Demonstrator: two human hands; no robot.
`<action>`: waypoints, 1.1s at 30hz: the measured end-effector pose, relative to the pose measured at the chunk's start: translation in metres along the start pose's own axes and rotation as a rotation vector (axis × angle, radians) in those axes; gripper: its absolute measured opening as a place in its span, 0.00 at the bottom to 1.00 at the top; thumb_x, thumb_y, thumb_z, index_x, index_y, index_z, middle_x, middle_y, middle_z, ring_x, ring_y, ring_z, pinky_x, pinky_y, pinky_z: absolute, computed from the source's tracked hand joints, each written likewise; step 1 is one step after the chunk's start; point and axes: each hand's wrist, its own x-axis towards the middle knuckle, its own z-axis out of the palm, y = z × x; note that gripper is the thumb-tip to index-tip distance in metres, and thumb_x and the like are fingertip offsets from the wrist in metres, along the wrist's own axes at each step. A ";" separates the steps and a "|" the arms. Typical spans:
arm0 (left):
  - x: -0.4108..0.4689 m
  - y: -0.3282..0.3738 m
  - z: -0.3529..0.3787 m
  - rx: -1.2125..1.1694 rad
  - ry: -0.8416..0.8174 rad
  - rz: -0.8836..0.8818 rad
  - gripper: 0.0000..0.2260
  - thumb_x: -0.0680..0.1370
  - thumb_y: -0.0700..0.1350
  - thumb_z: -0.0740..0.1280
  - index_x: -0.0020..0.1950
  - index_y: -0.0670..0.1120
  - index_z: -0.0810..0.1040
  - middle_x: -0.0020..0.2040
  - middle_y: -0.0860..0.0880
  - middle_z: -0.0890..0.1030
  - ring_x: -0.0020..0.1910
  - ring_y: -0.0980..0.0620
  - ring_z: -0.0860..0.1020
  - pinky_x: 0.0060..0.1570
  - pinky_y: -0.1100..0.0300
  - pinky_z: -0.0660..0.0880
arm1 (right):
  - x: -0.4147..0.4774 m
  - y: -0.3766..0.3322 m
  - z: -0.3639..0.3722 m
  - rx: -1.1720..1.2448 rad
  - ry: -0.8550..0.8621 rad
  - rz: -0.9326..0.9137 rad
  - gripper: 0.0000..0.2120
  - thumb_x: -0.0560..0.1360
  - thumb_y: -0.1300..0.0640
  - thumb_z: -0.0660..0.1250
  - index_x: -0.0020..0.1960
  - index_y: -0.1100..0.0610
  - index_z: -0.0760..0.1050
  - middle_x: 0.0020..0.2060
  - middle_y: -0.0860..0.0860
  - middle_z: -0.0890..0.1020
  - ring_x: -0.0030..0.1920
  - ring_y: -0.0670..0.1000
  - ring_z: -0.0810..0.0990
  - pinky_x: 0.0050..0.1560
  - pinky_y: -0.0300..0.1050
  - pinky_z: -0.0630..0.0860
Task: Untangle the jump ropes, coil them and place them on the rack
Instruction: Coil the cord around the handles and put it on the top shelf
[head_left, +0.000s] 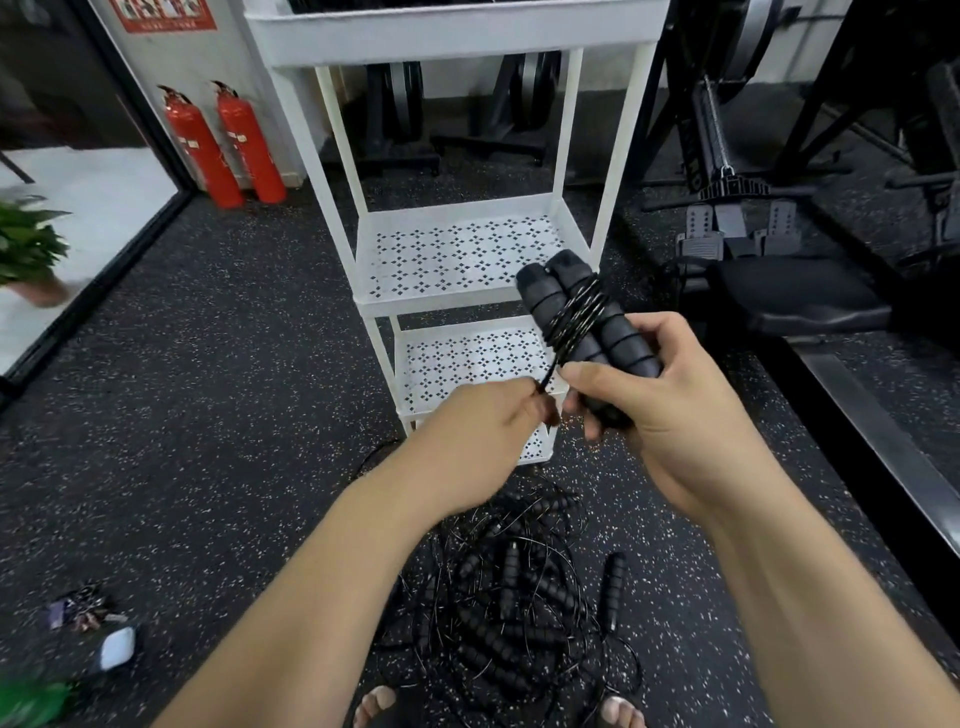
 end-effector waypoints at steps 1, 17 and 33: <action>-0.001 0.003 0.003 0.037 -0.033 -0.007 0.14 0.89 0.55 0.57 0.48 0.52 0.75 0.39 0.51 0.78 0.33 0.54 0.73 0.33 0.56 0.70 | 0.002 0.001 -0.003 -0.026 0.021 0.007 0.26 0.74 0.69 0.78 0.65 0.57 0.70 0.49 0.61 0.85 0.41 0.57 0.84 0.36 0.50 0.77; -0.017 -0.002 -0.041 -0.050 0.124 0.139 0.08 0.82 0.54 0.72 0.44 0.54 0.85 0.29 0.58 0.77 0.26 0.59 0.70 0.30 0.63 0.65 | 0.002 0.017 -0.016 -0.658 -0.228 0.074 0.19 0.72 0.59 0.78 0.57 0.41 0.78 0.46 0.53 0.88 0.43 0.60 0.88 0.51 0.68 0.84; -0.007 -0.046 -0.064 -0.586 0.084 0.070 0.06 0.74 0.47 0.76 0.44 0.45 0.86 0.42 0.49 0.84 0.37 0.55 0.79 0.41 0.62 0.76 | -0.017 -0.009 -0.009 -0.180 -0.722 0.159 0.21 0.79 0.71 0.72 0.70 0.60 0.79 0.50 0.59 0.85 0.48 0.56 0.85 0.41 0.47 0.81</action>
